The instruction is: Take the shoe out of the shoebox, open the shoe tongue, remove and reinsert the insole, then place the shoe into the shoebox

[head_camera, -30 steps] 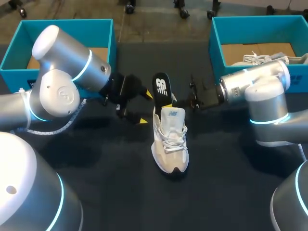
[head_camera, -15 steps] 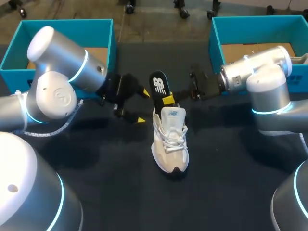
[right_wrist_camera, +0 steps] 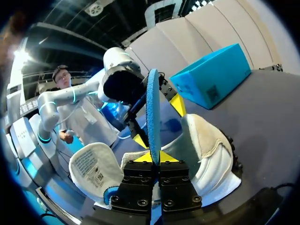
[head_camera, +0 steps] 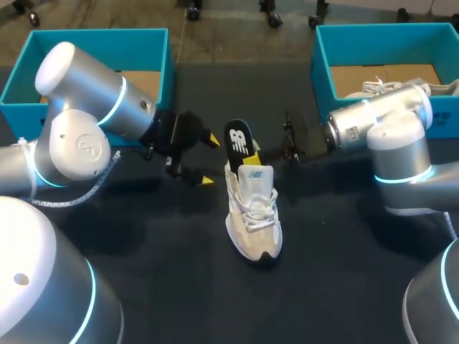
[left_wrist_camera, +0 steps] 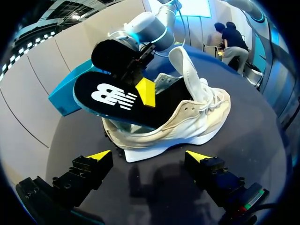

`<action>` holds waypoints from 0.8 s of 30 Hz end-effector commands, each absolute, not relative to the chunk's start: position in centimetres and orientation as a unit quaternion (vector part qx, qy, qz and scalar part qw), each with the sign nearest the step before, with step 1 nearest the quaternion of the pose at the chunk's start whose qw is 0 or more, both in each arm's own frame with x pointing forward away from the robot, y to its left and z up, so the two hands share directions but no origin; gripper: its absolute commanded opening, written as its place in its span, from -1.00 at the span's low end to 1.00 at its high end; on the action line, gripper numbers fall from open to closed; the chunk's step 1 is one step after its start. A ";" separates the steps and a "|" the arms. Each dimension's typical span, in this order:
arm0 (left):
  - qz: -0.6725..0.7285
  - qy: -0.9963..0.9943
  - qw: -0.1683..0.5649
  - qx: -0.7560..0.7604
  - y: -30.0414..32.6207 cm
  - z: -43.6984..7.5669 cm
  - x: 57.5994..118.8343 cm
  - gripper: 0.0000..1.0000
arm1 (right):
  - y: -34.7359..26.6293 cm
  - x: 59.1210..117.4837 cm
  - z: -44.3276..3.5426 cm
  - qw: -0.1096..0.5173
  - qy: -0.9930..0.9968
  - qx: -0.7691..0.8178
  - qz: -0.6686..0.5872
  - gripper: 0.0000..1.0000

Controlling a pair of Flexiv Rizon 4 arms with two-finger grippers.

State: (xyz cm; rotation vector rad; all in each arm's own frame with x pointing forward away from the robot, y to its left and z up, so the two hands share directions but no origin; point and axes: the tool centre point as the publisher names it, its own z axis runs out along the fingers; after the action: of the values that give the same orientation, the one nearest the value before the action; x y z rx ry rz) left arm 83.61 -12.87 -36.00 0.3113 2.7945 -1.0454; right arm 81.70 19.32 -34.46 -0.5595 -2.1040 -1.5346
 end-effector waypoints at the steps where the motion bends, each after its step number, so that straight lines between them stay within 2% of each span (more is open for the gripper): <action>1: -0.349 0.929 0.070 0.105 -12.9 -36.2 83.7 1.00 | 19.5 80.8 -34.8 0.236 -0.766 -0.210 -0.559 -1.00; 7: -0.348 0.929 0.068 0.105 -13.0 -36.4 83.8 1.00 | 19.5 80.5 -35.1 0.251 -0.766 -0.217 -0.550 -1.00; 13: -0.348 0.929 0.068 0.105 -12.9 -36.4 83.9 1.00 | 19.2 81.1 -34.2 0.239 -0.775 -0.212 -0.545 -1.00; 17: -0.348 0.929 0.068 0.104 -12.8 -36.4 83.9 1.00 | 19.2 82.0 -33.6 0.229 -0.780 -0.203 -0.546 -0.47; 20: -0.348 0.929 0.068 0.103 -12.8 -36.5 83.9 1.00 | 19.3 82.6 -33.4 0.224 -0.782 -0.197 -0.547 -0.39; 24: -0.349 0.929 0.068 0.101 -12.8 -36.5 83.9 1.00 | 19.5 83.3 -33.4 0.224 -0.783 -0.190 -0.548 -0.41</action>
State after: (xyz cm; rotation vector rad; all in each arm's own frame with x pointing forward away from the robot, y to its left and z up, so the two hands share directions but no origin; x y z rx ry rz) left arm 83.92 -12.76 -36.30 0.3050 2.8025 -1.0482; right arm 82.71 19.24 -33.27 -0.5343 -2.1639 -1.5240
